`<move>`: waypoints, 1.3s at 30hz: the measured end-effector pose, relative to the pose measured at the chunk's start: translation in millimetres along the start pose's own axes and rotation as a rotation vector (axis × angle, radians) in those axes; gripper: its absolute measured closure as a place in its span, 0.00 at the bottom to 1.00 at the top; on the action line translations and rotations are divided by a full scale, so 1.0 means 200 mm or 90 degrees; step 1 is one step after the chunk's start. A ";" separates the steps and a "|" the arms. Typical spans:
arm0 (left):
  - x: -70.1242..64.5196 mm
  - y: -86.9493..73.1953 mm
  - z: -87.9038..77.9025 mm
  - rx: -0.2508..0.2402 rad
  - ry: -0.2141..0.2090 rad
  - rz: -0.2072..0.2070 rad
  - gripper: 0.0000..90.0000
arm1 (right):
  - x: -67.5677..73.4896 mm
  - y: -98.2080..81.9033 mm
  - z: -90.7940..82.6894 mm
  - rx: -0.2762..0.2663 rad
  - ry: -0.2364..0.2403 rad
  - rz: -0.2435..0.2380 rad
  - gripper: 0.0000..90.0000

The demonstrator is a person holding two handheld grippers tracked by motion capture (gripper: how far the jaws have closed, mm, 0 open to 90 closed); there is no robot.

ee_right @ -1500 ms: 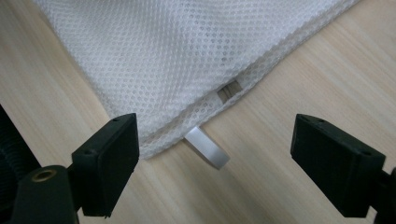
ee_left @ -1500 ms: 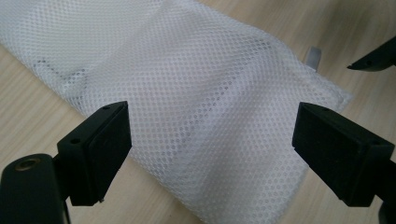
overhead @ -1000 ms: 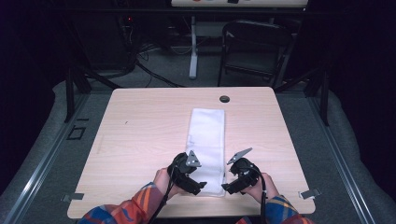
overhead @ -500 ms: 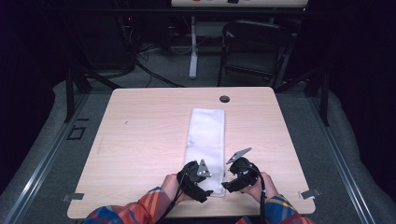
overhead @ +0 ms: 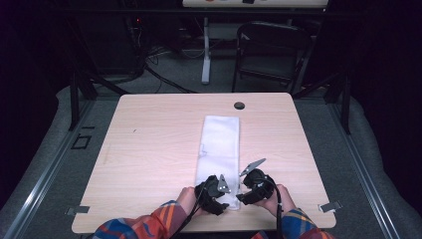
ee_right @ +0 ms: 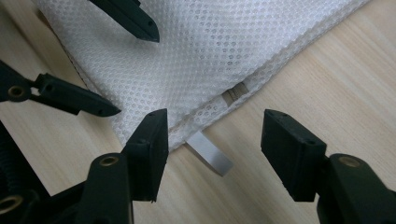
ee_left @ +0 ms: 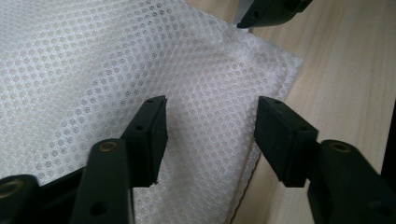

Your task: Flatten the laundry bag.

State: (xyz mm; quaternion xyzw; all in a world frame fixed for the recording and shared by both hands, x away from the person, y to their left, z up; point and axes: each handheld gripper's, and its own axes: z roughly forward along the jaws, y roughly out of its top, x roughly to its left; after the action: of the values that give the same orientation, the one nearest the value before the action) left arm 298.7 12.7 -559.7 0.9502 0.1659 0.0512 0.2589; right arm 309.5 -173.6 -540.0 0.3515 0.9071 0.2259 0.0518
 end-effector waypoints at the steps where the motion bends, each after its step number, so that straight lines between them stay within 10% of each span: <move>1: 0.00 0.00 0.00 -0.001 0.001 0.001 0.56 | 0.00 0.00 0.00 0.006 -0.001 -0.003 0.49; 24: 0.06 -0.01 -0.01 -0.019 0.004 -0.038 0.92 | 0.06 0.02 0.05 0.005 0.000 -0.022 0.77; 39: 0.07 0.00 -0.07 -0.060 0.015 -0.064 0.95 | 0.08 0.02 0.09 0.001 -0.009 -0.032 1.00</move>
State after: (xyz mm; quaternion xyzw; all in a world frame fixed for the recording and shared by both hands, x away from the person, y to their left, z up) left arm 309.5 25.0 -547.6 0.9267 0.2139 0.0571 0.3036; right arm 304.5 -152.3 -553.7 0.3301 0.9154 0.2215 0.0633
